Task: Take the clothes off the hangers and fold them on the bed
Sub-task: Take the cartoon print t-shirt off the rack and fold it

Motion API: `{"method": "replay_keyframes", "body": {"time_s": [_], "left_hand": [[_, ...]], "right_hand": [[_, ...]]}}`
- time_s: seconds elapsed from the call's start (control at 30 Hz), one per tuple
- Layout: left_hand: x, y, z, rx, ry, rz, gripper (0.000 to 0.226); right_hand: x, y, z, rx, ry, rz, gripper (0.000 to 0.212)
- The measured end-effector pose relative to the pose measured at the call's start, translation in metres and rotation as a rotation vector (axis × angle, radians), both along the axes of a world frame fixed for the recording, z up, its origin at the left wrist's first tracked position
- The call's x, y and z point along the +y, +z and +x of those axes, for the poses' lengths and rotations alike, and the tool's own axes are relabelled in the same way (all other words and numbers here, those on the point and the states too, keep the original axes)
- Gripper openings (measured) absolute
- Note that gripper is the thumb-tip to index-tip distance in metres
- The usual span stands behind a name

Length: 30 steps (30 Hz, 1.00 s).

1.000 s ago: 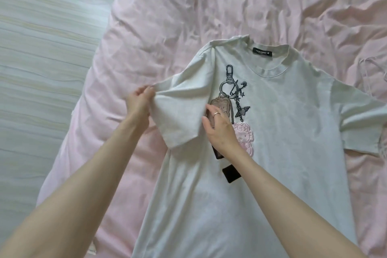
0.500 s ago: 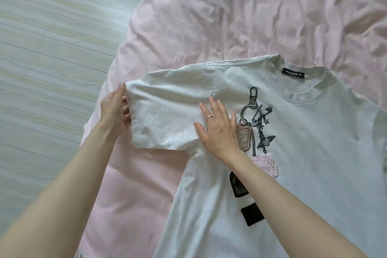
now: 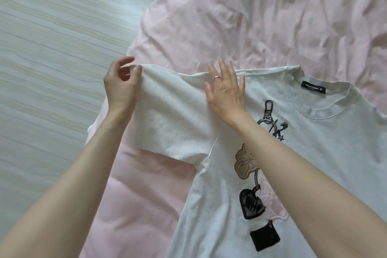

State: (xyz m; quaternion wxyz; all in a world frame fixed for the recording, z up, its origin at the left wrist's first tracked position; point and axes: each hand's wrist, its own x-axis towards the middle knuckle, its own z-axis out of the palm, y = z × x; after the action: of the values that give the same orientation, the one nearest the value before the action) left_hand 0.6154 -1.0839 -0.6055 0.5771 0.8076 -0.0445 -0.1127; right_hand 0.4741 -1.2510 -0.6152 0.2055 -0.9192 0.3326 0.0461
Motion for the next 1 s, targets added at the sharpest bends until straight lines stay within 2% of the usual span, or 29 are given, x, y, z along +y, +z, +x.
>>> {"method": "replay_keyframes", "body": {"time_s": [0.1,0.13,0.2,0.3,0.37,0.47,0.5,0.53,0.6,0.67,0.73,0.8,0.9,1.0], "left_hand": [[0.016,-0.023,0.0,0.301,0.116,0.134,0.032],[0.021,-0.029,-0.004,0.398,0.077,0.185,0.036],[0.031,-0.031,-0.014,0.481,-0.025,0.243,0.046],[0.041,-0.019,-0.03,0.579,-0.12,0.186,0.056],[0.048,-0.017,-0.041,0.652,-0.243,0.148,0.061],[0.054,-0.014,-0.056,0.792,-0.357,-0.036,0.074],[0.054,-0.014,-0.061,0.794,-0.355,-0.069,0.072],[0.053,-0.015,-0.066,0.758,-0.333,-0.071,0.06],[0.052,-0.015,-0.071,0.59,-0.242,-0.01,0.025],[0.056,-0.011,-0.071,0.442,-0.192,-0.002,0.01],[0.062,-0.008,-0.068,0.303,-0.192,0.047,0.009],[0.07,-0.013,-0.065,0.226,-0.167,0.134,0.011],[0.076,-0.025,-0.066,0.253,-0.133,0.214,0.016],[0.073,-0.026,-0.068,0.313,-0.102,0.242,0.022]], "right_hand": [[0.014,-0.005,-0.001,-0.056,-0.044,0.017,0.052],[0.023,-0.008,-0.005,-0.099,-0.043,0.016,0.052],[0.046,-0.011,-0.018,-0.187,-0.033,0.004,0.054],[0.078,-0.017,-0.047,-0.274,-0.065,0.055,0.054],[0.096,-0.023,-0.066,-0.255,-0.079,0.091,0.054],[0.112,-0.035,-0.081,-0.186,-0.06,0.101,0.058],[0.113,-0.037,-0.082,-0.169,-0.05,0.104,0.063],[0.112,-0.037,-0.082,-0.159,-0.044,0.106,0.069],[0.11,-0.034,-0.078,-0.171,-0.047,0.107,0.074],[0.109,-0.029,-0.075,-0.21,-0.058,0.113,0.071],[0.111,-0.026,-0.073,-0.222,-0.041,0.091,0.065],[0.113,-0.03,-0.072,-0.13,0.034,0.043,0.064],[0.11,-0.038,-0.069,0.07,0.13,0.013,0.072],[0.105,-0.038,-0.064,0.163,0.153,0.012,0.079]]}}
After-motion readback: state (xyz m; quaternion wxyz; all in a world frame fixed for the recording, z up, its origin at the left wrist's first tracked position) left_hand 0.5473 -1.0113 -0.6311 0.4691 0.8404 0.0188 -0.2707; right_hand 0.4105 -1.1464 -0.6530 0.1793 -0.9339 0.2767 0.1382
